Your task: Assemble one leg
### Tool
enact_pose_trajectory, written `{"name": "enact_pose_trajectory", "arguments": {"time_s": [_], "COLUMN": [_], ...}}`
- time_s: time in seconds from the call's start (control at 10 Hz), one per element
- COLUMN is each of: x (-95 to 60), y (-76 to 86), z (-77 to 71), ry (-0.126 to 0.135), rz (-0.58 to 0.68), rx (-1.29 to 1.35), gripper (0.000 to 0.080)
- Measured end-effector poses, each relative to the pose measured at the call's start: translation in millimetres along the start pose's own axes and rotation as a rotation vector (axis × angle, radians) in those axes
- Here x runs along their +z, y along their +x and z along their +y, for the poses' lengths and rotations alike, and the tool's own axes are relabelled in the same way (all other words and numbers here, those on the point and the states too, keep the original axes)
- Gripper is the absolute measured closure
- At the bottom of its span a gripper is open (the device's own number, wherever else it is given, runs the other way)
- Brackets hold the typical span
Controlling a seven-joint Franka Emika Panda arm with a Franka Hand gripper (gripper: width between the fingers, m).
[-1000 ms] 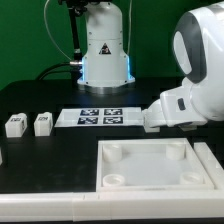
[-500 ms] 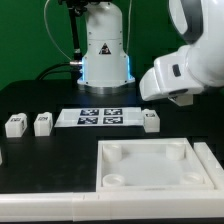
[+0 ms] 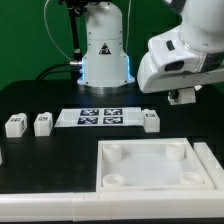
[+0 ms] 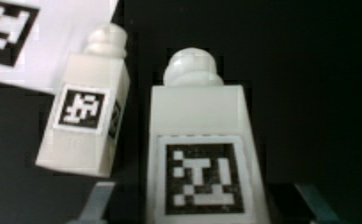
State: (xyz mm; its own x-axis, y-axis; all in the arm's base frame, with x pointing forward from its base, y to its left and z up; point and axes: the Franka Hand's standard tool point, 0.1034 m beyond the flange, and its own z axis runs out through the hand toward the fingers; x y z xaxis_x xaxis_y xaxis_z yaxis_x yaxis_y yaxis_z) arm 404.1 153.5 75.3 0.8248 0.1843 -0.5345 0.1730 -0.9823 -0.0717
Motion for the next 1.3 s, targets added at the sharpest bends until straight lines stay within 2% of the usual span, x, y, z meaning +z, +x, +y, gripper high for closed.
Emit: {"name": "enact_pose_trajectory", "arguments": {"time_s": [0.2, 0.3, 0.4, 0.5, 0.6, 0.7, 0.8, 0.9, 1.1, 1.2, 1.3], "x": [-3.0, -10.9, -29.9, -42.3, -43.4, -58.3, -52.8, -43.6, -46.8, -55.9, -71.7], "y": [4.5, 5.5, 17.7, 22.6, 20.7, 29.7, 26.7, 22.5, 25.6, 35.5, 51.9], "z": [3.3, 14.3, 30.7, 45.8, 54.0, 60.1, 63.6, 61.1, 62.6, 69.1, 76.8], "ry": [-0.006, -0.017, -0.027, -0.053, -0.066, -0.080, -0.092, -0.085, -0.087, -0.093, -0.099], "rz": [0.231, 0.292, 0.443, 0.609, 0.636, 0.756, 0.832, 0.777, 0.773, 0.771, 0.767], "rx": [0.002, -0.081, -0.108, -0.142, -0.161, -0.169, -0.165, -0.171, -0.180, -0.201, -0.233], "gripper": [0.0508, 0.0508, 0.0508, 0.0508, 0.0508, 0.0508, 0.0508, 0.0508, 0.0508, 0.0508, 0.0508]}}
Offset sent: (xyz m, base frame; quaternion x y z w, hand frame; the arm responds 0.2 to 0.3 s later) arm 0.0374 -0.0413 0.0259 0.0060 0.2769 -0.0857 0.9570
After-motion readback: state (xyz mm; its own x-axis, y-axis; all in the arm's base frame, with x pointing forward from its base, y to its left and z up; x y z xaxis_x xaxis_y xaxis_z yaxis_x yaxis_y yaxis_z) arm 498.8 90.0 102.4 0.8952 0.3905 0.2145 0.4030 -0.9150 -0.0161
